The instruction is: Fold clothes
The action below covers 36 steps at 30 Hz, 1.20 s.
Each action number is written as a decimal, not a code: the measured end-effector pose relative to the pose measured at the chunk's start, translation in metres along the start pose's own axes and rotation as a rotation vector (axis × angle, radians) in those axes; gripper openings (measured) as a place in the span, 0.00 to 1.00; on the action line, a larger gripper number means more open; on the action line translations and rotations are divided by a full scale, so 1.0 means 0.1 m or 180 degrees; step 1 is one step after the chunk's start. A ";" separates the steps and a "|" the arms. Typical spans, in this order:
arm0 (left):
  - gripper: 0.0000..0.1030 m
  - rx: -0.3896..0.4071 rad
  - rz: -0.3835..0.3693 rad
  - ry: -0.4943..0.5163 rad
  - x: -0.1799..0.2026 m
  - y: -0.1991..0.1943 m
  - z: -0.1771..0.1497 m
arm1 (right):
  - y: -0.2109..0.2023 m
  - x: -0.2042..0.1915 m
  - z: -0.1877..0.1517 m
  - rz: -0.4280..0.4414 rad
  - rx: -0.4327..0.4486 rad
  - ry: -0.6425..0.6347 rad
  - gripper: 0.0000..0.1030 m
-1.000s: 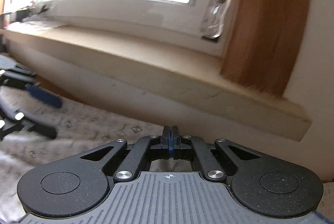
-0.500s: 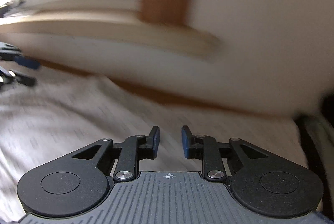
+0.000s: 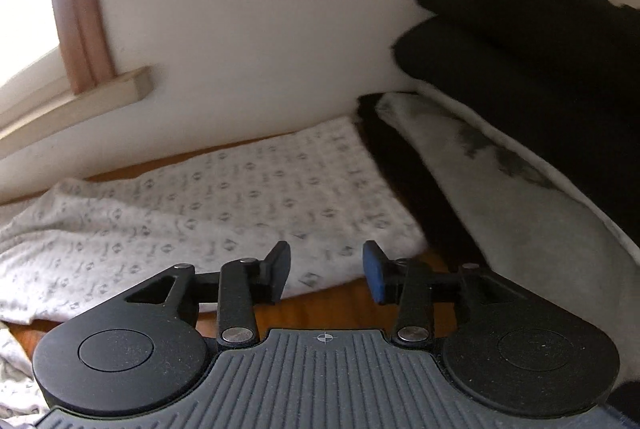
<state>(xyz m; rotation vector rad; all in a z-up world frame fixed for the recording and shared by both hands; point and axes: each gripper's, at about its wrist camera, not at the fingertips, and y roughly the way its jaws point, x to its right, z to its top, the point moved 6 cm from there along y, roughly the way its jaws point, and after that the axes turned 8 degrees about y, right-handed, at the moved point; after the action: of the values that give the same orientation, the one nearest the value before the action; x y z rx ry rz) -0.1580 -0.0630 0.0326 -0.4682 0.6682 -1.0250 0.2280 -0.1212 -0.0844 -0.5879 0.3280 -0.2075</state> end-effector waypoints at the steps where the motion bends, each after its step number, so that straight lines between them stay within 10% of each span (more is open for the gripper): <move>1: 0.49 -0.0038 0.0025 0.0004 0.02 -0.03 -0.04 | -0.01 0.01 -0.01 0.0011 0.0006 0.0017 0.44; 10: 0.51 -0.0358 0.0086 0.0064 0.17 -0.19 -0.37 | 0.05 0.19 -0.04 0.0088 -0.0131 0.0485 0.45; 13: 0.42 -0.0431 0.0114 0.0042 0.11 -0.16 -0.45 | 0.14 0.17 0.02 0.0005 -0.0112 0.0452 0.45; 16: 0.07 -0.0398 0.0078 -0.0027 0.05 -0.17 -0.48 | 0.28 0.12 0.09 -0.0124 -0.0061 0.0386 0.38; 18: 0.06 -0.0348 0.0107 -0.0063 0.01 -0.21 -0.46 | 0.37 0.11 0.14 -0.0097 -0.0083 0.0437 0.06; 30: 0.05 0.0385 0.0485 -0.0302 -0.30 -1.06 -0.06 | -0.69 -0.09 0.87 0.0329 0.0680 0.0409 0.02; 36: 0.05 0.0451 0.0675 -0.0413 -0.58 -1.05 0.07 | -0.39 -0.36 1.13 0.0218 0.0584 0.0175 0.02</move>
<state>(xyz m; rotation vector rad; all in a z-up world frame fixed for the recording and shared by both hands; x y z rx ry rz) -0.2391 -0.0580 0.1213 -0.3292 0.5134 -0.8277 0.2315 -0.0858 0.0354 -0.3898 0.3774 -0.1858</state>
